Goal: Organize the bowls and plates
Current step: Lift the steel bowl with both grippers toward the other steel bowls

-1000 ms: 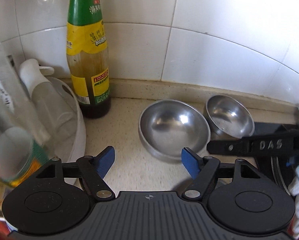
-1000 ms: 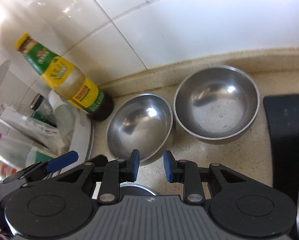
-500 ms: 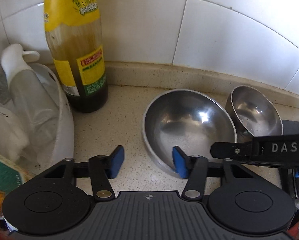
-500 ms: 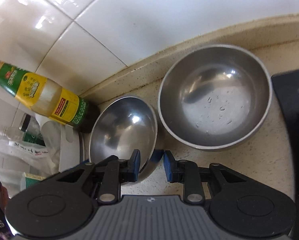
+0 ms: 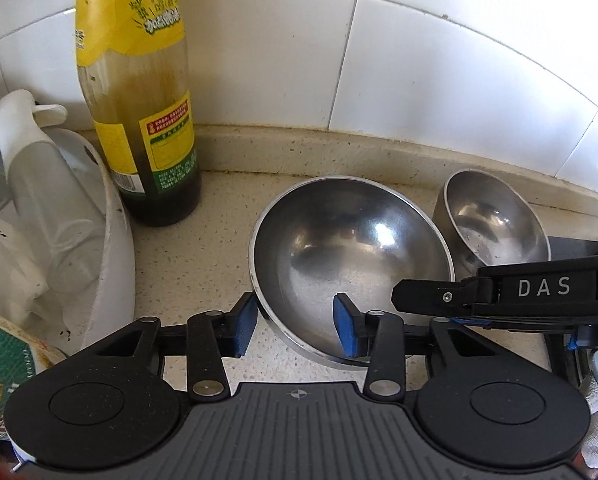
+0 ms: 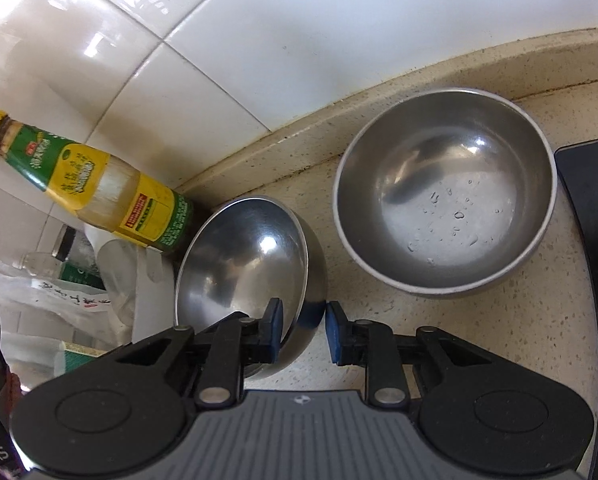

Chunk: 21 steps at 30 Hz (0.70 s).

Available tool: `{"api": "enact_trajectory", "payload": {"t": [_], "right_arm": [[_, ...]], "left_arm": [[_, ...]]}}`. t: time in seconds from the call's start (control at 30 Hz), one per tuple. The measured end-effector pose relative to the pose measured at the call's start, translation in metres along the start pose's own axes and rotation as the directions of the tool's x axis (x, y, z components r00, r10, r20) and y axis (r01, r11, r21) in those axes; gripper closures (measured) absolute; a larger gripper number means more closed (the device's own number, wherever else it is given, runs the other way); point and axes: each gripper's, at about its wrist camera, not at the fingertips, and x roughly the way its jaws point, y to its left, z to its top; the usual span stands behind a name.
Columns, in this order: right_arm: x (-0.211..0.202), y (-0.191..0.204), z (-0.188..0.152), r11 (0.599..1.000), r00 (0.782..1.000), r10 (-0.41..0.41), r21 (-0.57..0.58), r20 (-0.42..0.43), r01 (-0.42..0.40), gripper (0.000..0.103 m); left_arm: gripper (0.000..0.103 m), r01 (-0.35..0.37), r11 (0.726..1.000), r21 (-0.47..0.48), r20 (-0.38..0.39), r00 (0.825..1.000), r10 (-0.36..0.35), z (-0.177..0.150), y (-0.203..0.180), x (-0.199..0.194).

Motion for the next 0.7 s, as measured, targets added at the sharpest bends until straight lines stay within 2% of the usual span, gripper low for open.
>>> {"api": "enact_trajectory", "payload": {"t": [0.37,0.7], "right_arm": [[-0.041,0.015,-0.018,0.999,0.999,0.031,-0.030,0.028,-0.030,0.077],[-0.081,0.016,-0.063,0.999,1.000,0.025,-0.039,0.017,-0.024,0.077]], "left_arm": [[0.049,0.018,1.000,0.014,0.069,0.997,-0.019,-0.006,-0.004,-0.041],[0.045,0.043,0.998,0.045,0.093,0.995,-0.047,-0.039,-0.021,-0.083]]}}
